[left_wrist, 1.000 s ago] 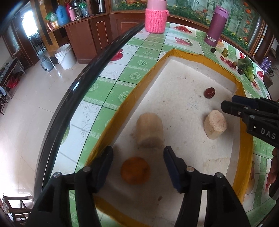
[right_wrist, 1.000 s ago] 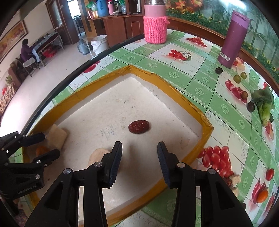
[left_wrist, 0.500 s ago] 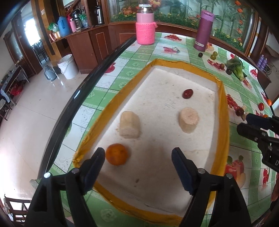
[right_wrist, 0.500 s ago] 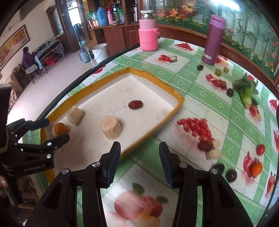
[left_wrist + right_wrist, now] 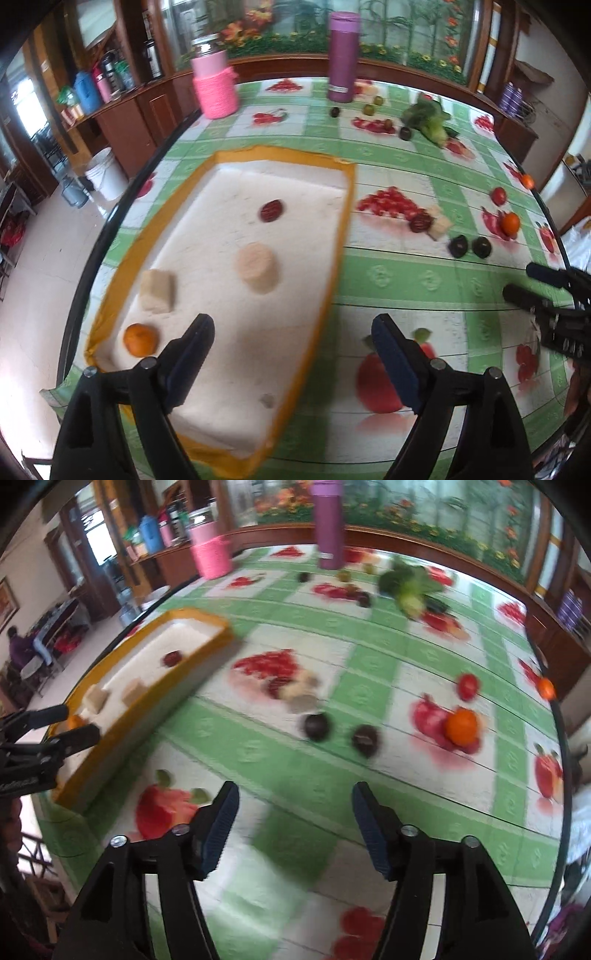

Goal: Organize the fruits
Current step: 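Grasp the tangerine with the right tool while the left tool grasps a dark plum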

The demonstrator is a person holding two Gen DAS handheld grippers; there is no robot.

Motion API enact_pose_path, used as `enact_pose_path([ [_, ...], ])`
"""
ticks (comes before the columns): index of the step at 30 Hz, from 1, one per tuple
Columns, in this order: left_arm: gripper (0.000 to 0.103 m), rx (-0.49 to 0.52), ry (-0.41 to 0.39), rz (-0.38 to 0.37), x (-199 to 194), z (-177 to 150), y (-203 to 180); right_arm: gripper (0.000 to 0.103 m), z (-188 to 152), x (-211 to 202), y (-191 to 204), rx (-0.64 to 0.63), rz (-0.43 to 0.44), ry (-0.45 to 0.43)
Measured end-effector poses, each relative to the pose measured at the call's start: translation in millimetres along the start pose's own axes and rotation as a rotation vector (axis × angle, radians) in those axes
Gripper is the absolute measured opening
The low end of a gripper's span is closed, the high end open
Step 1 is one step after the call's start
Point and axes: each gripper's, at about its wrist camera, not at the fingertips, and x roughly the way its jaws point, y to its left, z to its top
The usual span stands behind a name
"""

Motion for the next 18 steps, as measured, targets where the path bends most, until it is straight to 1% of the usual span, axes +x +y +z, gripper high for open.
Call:
enact_pose_path([
  [3, 0.089, 0.043, 0.012, -0.019, 3, 4, -26, 0.066, 1, -2, -46, 0.064, -0.048, -0.004],
  [6, 0.089, 0.079, 0.026, -0.036, 8, 7, -50, 0.066, 7, 0, -82, 0.106, -0.081, -0.011],
  [9, 0.089, 0.104, 0.05, -0.046, 15, 12, -69, 0.066, 15, 11, -105, 0.118, -0.086, 0.003],
  [12, 0.089, 0.106, 0.078, -0.059, 24, 17, -84, 0.066, 23, 29, -114, 0.121, -0.054, 0.02],
  [16, 0.089, 0.098, 0.103, -0.058, 36, 24, -100, 0.065, 35, 51, -112, 0.069, -0.055, 0.026],
  [17, 0.089, 0.094, 0.108, -0.056, 39, 26, -102, 0.063, 36, 55, -110, 0.052, -0.052, 0.027],
  [18, 0.089, 0.088, 0.113, -0.059, 42, 27, -105, 0.056, 36, 59, -108, 0.032, -0.048, 0.03],
])
